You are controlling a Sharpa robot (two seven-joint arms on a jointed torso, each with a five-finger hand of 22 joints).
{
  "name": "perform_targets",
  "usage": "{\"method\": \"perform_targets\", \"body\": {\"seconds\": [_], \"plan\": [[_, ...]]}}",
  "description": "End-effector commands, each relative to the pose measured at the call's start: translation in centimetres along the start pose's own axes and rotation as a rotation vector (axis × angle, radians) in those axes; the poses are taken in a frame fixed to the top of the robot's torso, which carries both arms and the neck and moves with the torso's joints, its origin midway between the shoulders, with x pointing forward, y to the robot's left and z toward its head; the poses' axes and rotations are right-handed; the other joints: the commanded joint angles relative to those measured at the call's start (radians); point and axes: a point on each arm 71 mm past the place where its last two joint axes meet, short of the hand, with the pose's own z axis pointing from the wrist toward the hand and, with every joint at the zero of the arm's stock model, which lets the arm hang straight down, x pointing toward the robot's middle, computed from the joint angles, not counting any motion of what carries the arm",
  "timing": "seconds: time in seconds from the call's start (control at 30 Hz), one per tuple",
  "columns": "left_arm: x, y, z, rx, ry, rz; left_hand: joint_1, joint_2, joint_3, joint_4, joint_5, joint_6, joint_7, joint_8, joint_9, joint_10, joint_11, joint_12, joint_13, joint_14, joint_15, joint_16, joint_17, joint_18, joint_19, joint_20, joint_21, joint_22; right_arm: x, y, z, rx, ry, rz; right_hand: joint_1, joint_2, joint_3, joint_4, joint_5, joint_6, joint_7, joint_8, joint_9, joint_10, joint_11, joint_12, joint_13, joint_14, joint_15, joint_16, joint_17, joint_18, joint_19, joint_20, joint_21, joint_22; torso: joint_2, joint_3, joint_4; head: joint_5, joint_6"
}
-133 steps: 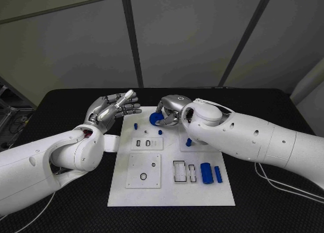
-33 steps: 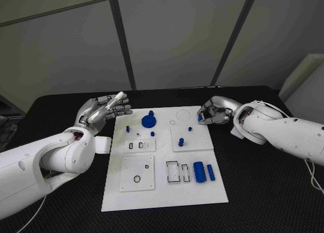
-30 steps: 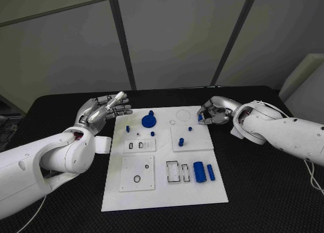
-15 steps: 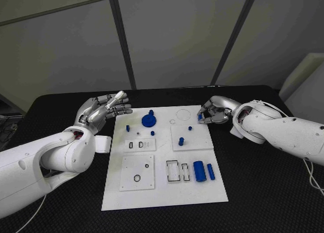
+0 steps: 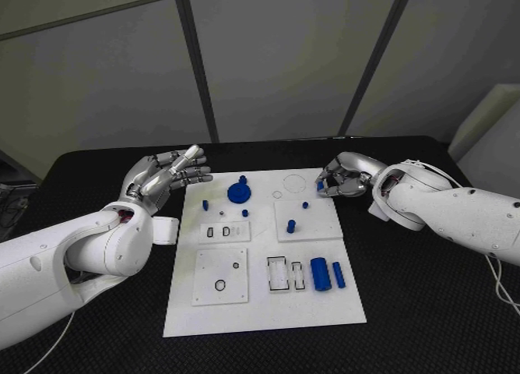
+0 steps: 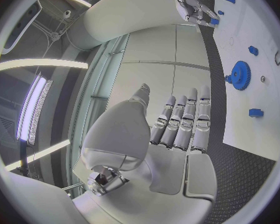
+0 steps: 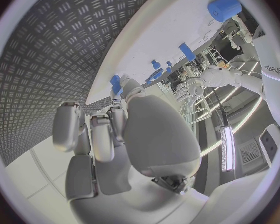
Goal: Assemble the parts on the task board
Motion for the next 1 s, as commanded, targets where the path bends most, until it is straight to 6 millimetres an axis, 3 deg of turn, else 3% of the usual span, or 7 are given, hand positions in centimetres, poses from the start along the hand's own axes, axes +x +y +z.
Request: {"method": "perform_targets", "body": {"seconds": [0.03, 0.3, 0.67, 0.8, 0.83, 1.0], "plan": [[0.1, -0.2, 0.0, 0.01, 0.013, 0.001, 0.01, -0.002, 0.001, -0.005, -0.004, 0.005, 0.051, -0.005, 0.0, 0.0, 0.001, -0.006, 0.0, -0.002, 0.001, -0.007, -0.001, -0.014, -0.006, 0.0, -0.004, -0.001, -0.3, 1.0, -0.3, -0.001, -0.049, -0.002, 0.0, 0.017, 0.009, 0.003, -0.002, 0.005, 0.003, 0.001, 0.001, -0.003, -0.007, -0.001, 0.008, 0.106, -0.008, 0.005, 0.263, -0.01, 0.002, -0.008, 0.003, 0.0, -0.002, -0.0005, -0.002, 0.002, -0.001], [-0.1, -0.2, 0.0, 0.009, 0.009, 0.004, 0.01, -0.002, 0.001, -0.005, -0.004, 0.005, 0.051, -0.005, 0.0, 0.0, 0.001, -0.006, 0.0, -0.002, 0.001, -0.007, -0.001, -0.014, -0.006, 0.0, -0.004, -0.001, 0.1, 5.7, -1.0, -0.048, -0.074, 0.006, -0.003, 0.024, 0.016, 0.005, -0.006, 0.004, 0.003, 0.0, 0.0, -0.008, -0.007, -0.008, 0.002, 0.106, -0.008, 0.005, 0.263, -0.011, 0.004, -0.008, 0.004, 0.004, -0.004, -0.0028, -0.0026, 0.008, -0.003], [-0.1, -0.1, 0.1, 0.008, 0.009, 0.003, 0.01, -0.002, 0.001, -0.005, -0.004, 0.005, 0.051, -0.005, 0.0, 0.0, 0.001, -0.006, 0.0, -0.002, 0.001, -0.007, -0.001, -0.014, -0.006, 0.0, -0.004, -0.001, 2.7, 14.4, 0.2, -0.19, -0.022, 0.013, -0.004, 0.026, 0.019, 0.005, -0.006, 0.003, 0.003, 0.0, -0.001, -0.012, -0.007, -0.012, -0.003, 0.106, -0.008, 0.005, 0.263, -0.011, 0.004, -0.008, 0.005, 0.005, -0.002, -0.0048, 0.0005, 0.036, -0.01], [-0.1, -0.1, 0.1, 0.008, 0.009, 0.003, 0.01, -0.002, 0.001, -0.005, -0.004, 0.005, 0.051, -0.005, 0.0, 0.0, 0.001, -0.006, 0.0, -0.002, 0.001, -0.007, -0.001, -0.014, -0.006, 0.0, -0.004, -0.001, 3.2, 15.5, 0.5, -0.211, -0.01, 0.01, -0.004, 0.026, 0.02, 0.004, -0.006, 0.003, 0.003, 0.0, -0.001, -0.012, -0.007, -0.012, -0.003, 0.106, -0.008, 0.005, 0.263, -0.011, 0.004, -0.008, 0.005, 0.005, -0.002, -0.0053, 0.0013, 0.04, -0.013], [-0.1, -0.1, 0.1, 0.008, 0.009, 0.004, 0.01, -0.002, 0.001, -0.005, -0.004, 0.005, 0.051, -0.005, 0.0, 0.0, 0.001, -0.006, 0.0, -0.002, 0.001, -0.007, -0.001, -0.014, -0.006, 0.0, -0.004, -0.001, 3.3, 15.8, 0.6, -0.215, -0.006, 0.009, -0.003, 0.026, 0.02, 0.004, -0.006, 0.003, 0.003, 0.0, -0.001, -0.012, -0.007, -0.012, -0.003, 0.106, -0.008, 0.005, 0.263, -0.011, 0.005, -0.008, 0.005, 0.005, -0.002, -0.0039, -0.001, 0.05, -0.017], [-0.2, -0.1, 0.2, 0.008, 0.007, 0.004, 0.01, -0.001, 0.001, -0.005, -0.005, 0.007, 0.051, -0.005, 0.0, 0.001, 0.001, -0.006, 0.0, -0.002, 0.001, -0.007, -0.001, -0.014, -0.007, 0.0, -0.004, -0.001, 5.1, 18.0, 1.3, -0.249, 0.039, -0.011, -0.003, 0.026, 0.021, 0.004, -0.006, 0.002, 0.003, 0.0, -0.001, -0.012, -0.007, -0.012, -0.003, 0.106, -0.008, 0.005, 0.263, -0.011, 0.005, -0.008, 0.005, 0.006, -0.002, -0.0035, -0.0024, 0.064, -0.022]]}}
